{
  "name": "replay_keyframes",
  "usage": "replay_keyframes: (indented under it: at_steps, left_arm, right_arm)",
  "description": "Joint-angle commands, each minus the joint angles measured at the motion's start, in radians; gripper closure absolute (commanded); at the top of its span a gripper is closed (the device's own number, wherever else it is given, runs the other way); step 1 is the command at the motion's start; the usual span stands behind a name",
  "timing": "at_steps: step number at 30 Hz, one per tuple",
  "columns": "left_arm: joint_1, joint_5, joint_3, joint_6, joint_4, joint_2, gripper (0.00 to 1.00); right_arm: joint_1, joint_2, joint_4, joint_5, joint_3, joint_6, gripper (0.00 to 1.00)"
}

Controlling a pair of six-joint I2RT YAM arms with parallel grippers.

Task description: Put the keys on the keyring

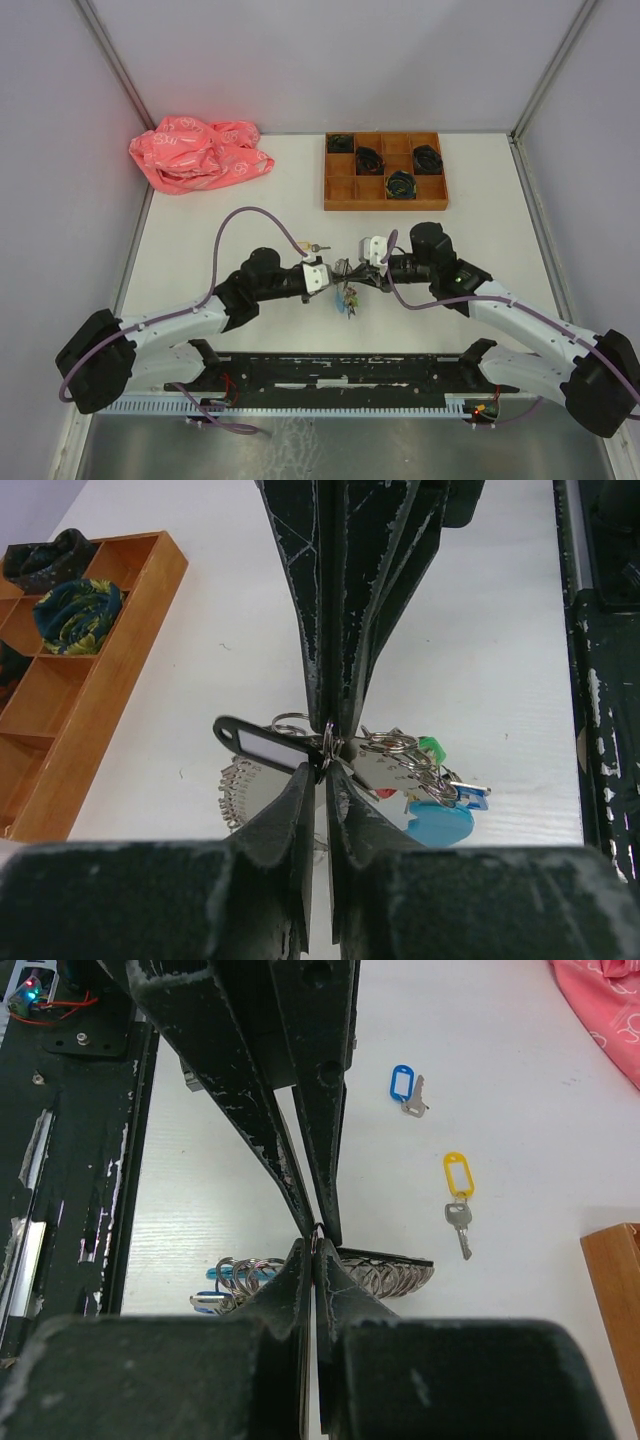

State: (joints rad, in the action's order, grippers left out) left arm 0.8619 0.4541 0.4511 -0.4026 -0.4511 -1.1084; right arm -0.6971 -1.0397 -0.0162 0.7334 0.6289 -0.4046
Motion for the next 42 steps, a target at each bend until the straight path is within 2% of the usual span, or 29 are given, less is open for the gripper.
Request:
replay_keyframes:
  at_steps: [1, 4, 8, 13, 22, 25, 31, 33, 35, 39, 42]
  left_arm:
    - [0.003, 0.021, 0.018, -0.035, -0.048, -0.020, 0.88]
    - [0.003, 0.027, 0.018, -0.030, -0.063, -0.023, 0.97]
    - [0.003, 0.040, 0.010, -0.013, -0.086, -0.024, 0.97]
    - [0.003, 0.071, -0.013, 0.023, -0.118, -0.028, 0.97]
    - [0.004, 0.089, -0.055, 0.078, -0.183, -0.060, 0.97]
    - [0.004, 0.058, -0.083, 0.148, -0.288, -0.064, 0.97]
    - [0.006, 0.009, -0.118, 0.313, -0.573, -0.127, 0.97]
    - [0.006, -0.015, -0.119, 0.330, -0.589, -0.136, 0.97]
    - [0.006, -0.063, -0.117, 0.314, -0.539, -0.111, 0.97]
    - [0.005, -0.142, -0.102, 0.230, -0.373, -0.031, 0.97]
    - [0.005, -0.152, -0.093, 0.199, -0.301, 0.003, 0.97]
  right_arm:
    - [0.003, 0.026, -0.119, 0.050, 0.002, 0.040, 0.99]
    - [0.003, 0.026, -0.128, 0.056, -0.004, 0.047, 0.99]
    - [0.003, 0.035, -0.203, 0.051, -0.029, 0.087, 0.99]
    - [0.007, 0.051, -0.428, -0.003, -0.101, 0.190, 0.99]
    - [0.007, 0.027, -0.685, -0.079, -0.176, 0.306, 0.99]
    - [0.007, 0.005, -0.745, -0.090, -0.187, 0.330, 0.99]
    - [0.005, -0.064, -0.975, -0.158, -0.264, 0.403, 0.99]
    - [0.006, -0.063, -0.967, -0.158, -0.270, 0.405, 1.00]
    - [0.005, -0.034, -0.891, -0.154, -0.266, 0.387, 0.99]
    - [0.004, 0.062, -0.561, -0.143, -0.224, 0.283, 0.98]
    - [0.004, 0.102, -0.387, -0.130, -0.191, 0.232, 0.95]
